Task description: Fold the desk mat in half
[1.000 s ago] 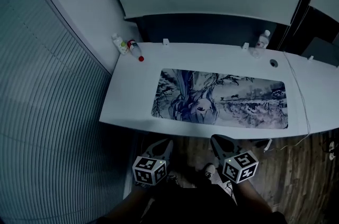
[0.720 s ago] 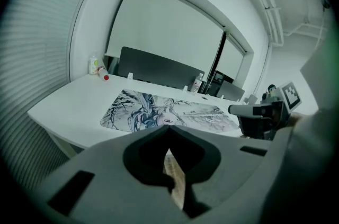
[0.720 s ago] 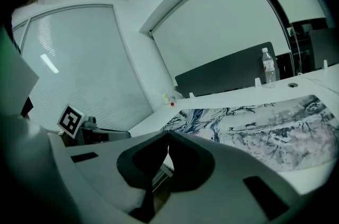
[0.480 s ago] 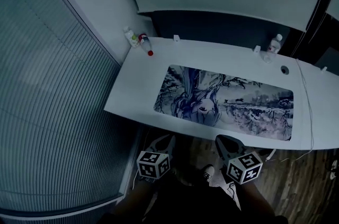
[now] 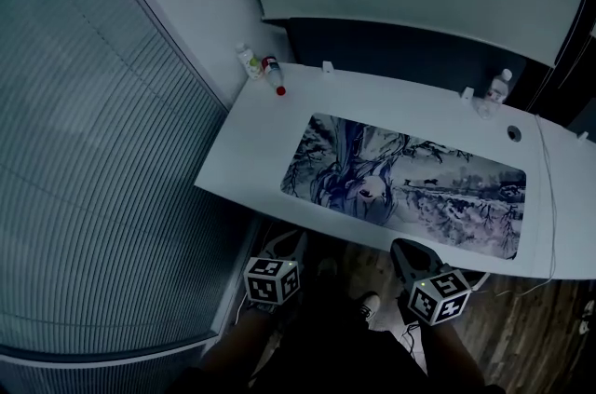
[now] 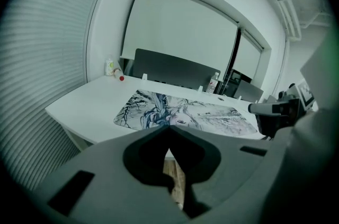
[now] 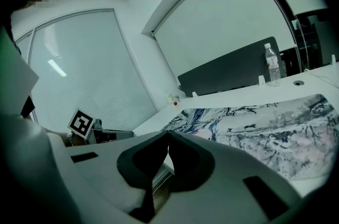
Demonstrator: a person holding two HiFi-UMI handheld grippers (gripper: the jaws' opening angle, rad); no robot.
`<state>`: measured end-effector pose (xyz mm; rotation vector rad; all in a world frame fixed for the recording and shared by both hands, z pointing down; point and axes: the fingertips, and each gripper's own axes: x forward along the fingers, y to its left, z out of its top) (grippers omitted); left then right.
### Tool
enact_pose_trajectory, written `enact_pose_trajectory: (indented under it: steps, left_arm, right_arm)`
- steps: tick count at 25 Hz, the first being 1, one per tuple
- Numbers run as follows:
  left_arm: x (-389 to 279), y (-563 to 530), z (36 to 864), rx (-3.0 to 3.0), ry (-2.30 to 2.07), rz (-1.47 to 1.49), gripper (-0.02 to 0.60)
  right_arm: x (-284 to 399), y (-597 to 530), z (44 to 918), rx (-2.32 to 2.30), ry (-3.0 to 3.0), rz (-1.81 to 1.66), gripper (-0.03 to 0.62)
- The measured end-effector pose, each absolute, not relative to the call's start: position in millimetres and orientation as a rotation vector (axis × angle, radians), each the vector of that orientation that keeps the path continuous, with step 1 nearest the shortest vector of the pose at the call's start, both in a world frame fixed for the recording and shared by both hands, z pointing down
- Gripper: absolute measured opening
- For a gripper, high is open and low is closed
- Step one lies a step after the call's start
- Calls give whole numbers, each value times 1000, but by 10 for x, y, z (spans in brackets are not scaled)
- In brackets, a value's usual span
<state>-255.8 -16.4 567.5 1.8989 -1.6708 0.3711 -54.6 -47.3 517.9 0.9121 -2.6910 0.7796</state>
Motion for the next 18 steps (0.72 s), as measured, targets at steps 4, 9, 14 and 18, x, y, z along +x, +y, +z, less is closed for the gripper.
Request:
enact_pose_trajectory:
  steps: [4,9,14,18]
  left_arm:
    - [-2715,-288,5715,1880,-1694,397,5]
    - [-2936,-503,5865,1864,-1704,443,5]
    - [-3157,-692,6058,1843,-1709,488,6]
    - [-3291,-848,6162,1826,-1702,509,48]
  right_arm:
    - [-602,-542,5171,920,-2684,796,23]
    - [-620,-685,5179,978,-2647,789,23]
    - [-657,-826,5237,1043,-2608,823,23]
    - [-753,-901,5230,1052,-2596,827,23]
